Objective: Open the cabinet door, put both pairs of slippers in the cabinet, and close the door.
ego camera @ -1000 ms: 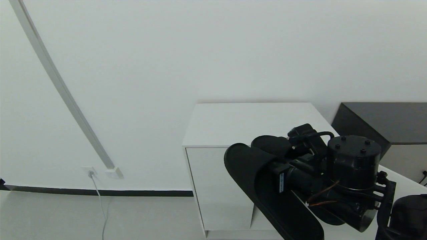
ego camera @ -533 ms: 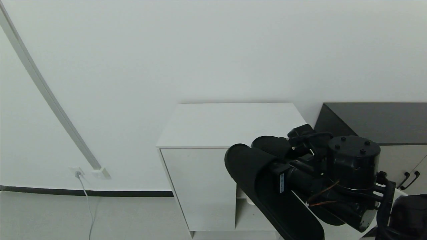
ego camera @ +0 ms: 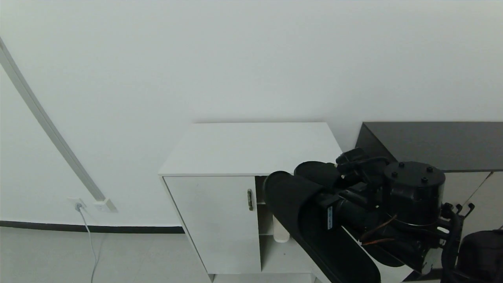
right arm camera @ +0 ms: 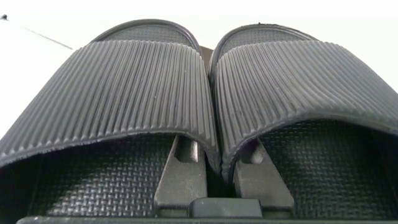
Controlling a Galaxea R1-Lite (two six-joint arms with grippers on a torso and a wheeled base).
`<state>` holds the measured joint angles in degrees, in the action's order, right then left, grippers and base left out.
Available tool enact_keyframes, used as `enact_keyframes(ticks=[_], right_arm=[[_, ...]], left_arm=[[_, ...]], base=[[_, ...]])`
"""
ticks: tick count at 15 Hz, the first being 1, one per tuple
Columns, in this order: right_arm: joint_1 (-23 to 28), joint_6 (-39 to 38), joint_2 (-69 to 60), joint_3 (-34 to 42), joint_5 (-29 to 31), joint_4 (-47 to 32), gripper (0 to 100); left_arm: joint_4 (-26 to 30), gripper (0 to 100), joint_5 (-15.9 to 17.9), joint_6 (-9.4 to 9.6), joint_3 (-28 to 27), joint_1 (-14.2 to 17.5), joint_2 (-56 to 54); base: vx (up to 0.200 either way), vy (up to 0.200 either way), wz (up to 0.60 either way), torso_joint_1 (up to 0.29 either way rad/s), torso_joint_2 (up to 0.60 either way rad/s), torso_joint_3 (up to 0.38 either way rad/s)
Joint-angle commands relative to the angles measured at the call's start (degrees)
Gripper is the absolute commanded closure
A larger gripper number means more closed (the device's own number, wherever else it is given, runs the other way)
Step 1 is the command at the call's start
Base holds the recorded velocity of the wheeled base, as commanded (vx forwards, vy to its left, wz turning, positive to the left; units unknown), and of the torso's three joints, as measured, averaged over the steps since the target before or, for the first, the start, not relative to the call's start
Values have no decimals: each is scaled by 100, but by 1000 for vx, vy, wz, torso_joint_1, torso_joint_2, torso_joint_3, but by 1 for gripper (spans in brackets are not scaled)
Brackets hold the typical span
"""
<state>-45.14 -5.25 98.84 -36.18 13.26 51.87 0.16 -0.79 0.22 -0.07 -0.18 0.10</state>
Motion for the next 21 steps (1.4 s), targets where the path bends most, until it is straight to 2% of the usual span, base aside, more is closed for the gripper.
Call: enact_keyframes(ticks=[1, 6, 12, 21], right_arm=[[14, -2, 48, -21, 10, 7, 100], [23, -2, 21, 15, 10, 16, 100], [23, -2, 30, 41, 10, 25, 100], [111, -2, 30, 111, 1, 25, 100]], left_arm=[[2, 100, 0, 4, -1, 9, -1], [-7, 100, 0, 4, -1, 9, -1], [-7, 100, 0, 4, -1, 9, 8], [-7, 100, 0, -4, -1, 9, -1]], base=[[0, 0, 0, 0, 0, 0], [0, 0, 0, 0, 0, 0], [-200, 0, 0, 2, 4, 4], [0, 0, 0, 0, 0, 0]])
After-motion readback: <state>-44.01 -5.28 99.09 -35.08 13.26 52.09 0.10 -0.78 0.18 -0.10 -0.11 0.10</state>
